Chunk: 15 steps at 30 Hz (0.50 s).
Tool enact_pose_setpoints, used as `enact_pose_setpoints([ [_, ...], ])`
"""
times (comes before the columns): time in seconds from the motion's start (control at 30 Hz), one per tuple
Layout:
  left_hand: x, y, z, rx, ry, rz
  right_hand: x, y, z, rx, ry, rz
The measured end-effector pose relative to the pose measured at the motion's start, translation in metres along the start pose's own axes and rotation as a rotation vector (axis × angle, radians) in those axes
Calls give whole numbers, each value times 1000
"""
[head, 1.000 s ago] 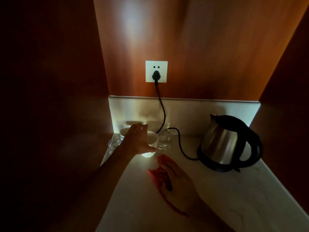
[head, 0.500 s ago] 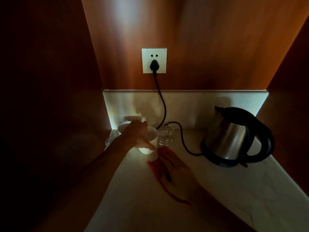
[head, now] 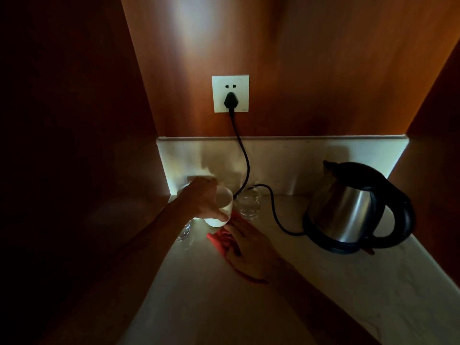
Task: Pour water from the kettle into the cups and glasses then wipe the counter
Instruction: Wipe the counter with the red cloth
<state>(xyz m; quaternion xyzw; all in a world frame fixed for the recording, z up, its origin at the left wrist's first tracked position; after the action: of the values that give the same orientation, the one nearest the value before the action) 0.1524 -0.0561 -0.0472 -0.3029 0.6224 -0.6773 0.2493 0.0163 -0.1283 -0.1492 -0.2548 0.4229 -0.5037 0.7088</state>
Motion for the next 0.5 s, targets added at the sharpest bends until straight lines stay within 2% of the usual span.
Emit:
enact_pose_setpoints([
  [0.13,1,2,0,-5,-15,28,7,-1,-20,-18,33,-39],
  [0.3,9,4,-8,8,1,34,9,-30,-52,113,25,-37],
  [0.5,9,3,-11,18,-14,21,27,-52,-82,105,117,-46],
])
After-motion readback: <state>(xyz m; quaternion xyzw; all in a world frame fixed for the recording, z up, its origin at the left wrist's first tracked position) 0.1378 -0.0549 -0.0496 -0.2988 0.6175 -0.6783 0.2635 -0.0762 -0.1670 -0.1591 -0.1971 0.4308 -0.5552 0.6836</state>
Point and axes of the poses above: each hand's wrist, its own z-axis towards the middle knuckle, its own y-axis out of the palm, x = y × z, the point moved 6 cm from there along z, towards the middle knuckle, and after that the axes turned 6 degrees about x, right-handed, at the moved point
